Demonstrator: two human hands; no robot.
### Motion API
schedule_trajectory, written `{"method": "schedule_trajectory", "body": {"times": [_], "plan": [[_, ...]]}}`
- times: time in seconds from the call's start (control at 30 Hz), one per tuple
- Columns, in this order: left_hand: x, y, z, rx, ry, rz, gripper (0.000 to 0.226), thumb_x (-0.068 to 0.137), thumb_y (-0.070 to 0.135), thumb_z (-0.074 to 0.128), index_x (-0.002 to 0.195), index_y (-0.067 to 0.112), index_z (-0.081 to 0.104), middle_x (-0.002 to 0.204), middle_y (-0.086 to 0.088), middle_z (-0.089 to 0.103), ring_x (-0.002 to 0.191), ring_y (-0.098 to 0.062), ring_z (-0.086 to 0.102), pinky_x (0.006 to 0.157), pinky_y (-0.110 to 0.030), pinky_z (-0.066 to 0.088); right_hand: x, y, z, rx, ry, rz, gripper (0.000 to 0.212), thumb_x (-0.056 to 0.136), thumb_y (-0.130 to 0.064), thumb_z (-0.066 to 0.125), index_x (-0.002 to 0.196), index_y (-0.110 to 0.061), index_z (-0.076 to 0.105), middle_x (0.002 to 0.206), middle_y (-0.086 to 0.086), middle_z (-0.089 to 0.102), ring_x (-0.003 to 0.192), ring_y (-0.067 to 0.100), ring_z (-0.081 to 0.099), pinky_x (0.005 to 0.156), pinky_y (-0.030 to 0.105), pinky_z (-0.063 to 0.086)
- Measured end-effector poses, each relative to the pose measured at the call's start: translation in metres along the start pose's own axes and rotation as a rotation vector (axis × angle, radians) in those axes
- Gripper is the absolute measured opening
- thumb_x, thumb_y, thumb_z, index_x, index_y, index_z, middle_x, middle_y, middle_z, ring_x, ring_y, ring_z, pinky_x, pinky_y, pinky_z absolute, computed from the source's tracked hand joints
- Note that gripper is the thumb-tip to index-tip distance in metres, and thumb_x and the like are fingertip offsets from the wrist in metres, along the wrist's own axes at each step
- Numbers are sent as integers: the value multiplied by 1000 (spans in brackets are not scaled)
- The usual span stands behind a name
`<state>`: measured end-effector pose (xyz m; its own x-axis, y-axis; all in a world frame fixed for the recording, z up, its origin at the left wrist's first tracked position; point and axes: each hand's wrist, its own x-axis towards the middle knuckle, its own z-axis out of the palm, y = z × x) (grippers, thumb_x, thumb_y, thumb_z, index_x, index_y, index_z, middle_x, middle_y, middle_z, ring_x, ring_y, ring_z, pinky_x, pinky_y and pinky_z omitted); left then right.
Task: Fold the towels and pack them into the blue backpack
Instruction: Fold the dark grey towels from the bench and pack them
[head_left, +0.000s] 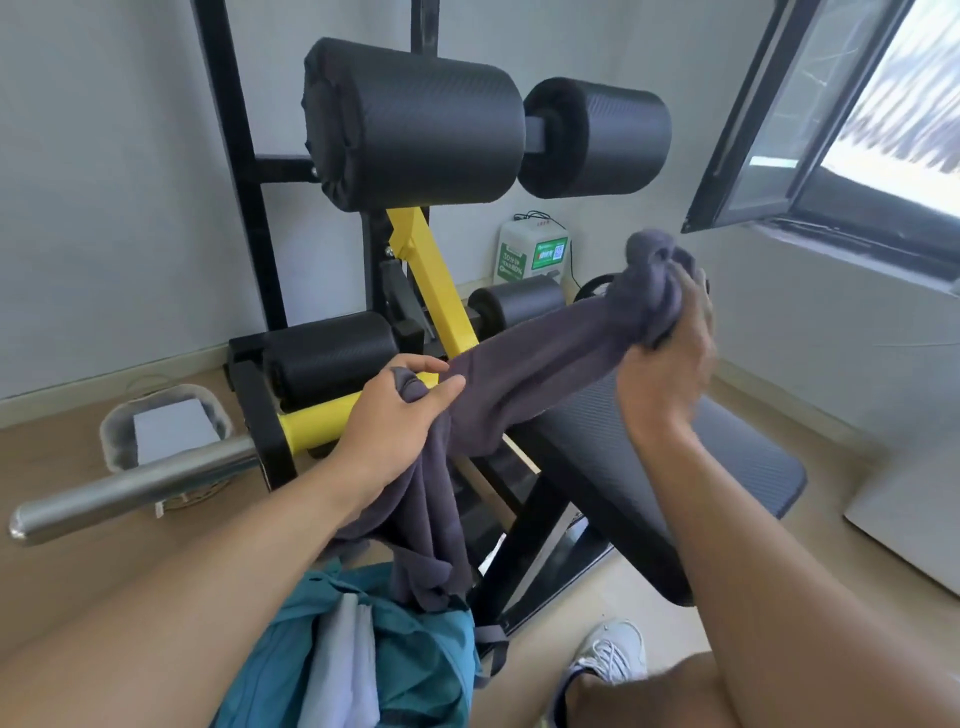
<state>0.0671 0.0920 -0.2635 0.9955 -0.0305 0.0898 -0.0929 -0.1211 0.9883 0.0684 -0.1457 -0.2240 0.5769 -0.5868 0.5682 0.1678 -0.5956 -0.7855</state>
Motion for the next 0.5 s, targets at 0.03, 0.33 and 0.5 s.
{"method": "schedule_trajectory", "body": {"times": [0.03,0.33,0.5], "plan": [[1,-2,1,8,0,11,18,91,40,74,104,30,68,95,7,73,95,-13,71,82,-28,56,1,12,-2,-236,-165,8,82,80,12,49,149,-32,46,163,2,35,153,19,25,122,37,28],[0,-1,9,75,-31,26,20,93,40,72,108,27,67,100,11,71,98,-6,66,76,-16,46,-6,25,5,-769,-483,-128,67,92,-28,46,157,-27,34,165,3,30,157,31,0,125,55,-6],[-1,-1,12,88,-38,20,22,92,42,72,110,29,67,94,8,72,95,-8,68,73,-17,46,-34,18,29,-822,-596,-476,64,95,-61,43,152,-32,42,166,3,28,157,29,0,125,49,-9]]}}
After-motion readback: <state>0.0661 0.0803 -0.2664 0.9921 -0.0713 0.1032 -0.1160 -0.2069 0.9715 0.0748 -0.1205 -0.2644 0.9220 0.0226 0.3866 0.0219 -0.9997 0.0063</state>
